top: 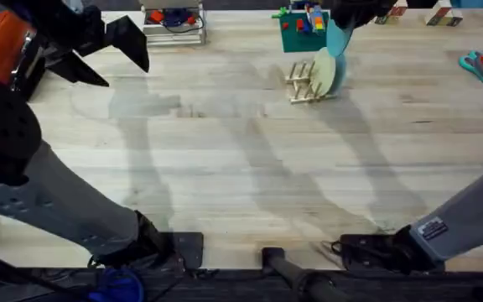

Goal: Pick up the plates from the table one by one and place each into a slot on the dish rack.

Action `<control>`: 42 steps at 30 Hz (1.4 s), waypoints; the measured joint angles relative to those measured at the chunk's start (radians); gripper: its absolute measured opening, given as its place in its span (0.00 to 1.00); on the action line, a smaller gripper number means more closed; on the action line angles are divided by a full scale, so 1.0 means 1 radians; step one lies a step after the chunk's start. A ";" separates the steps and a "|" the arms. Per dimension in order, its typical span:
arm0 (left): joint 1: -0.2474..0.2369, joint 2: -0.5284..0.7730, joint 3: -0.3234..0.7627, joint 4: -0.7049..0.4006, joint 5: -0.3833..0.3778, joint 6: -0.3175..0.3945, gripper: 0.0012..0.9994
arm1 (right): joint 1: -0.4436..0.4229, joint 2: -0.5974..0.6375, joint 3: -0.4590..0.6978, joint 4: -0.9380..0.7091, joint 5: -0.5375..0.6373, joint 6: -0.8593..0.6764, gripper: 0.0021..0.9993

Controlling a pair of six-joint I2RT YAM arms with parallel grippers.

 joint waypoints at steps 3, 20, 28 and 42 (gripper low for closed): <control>0.000 0.000 0.000 0.000 0.000 0.000 1.00 | 0.000 0.000 0.000 0.000 0.000 0.001 0.03; 0.000 0.000 0.000 0.000 0.000 0.000 1.00 | 0.000 0.000 0.000 -0.003 0.000 -0.003 0.03; 0.000 0.000 0.000 0.000 0.000 0.000 0.99 | 0.000 0.000 0.000 -0.003 0.000 -0.003 0.03; 0.000 0.000 0.000 0.000 0.000 0.000 1.00 | 0.000 0.056 0.000 -0.005 0.000 -0.003 0.03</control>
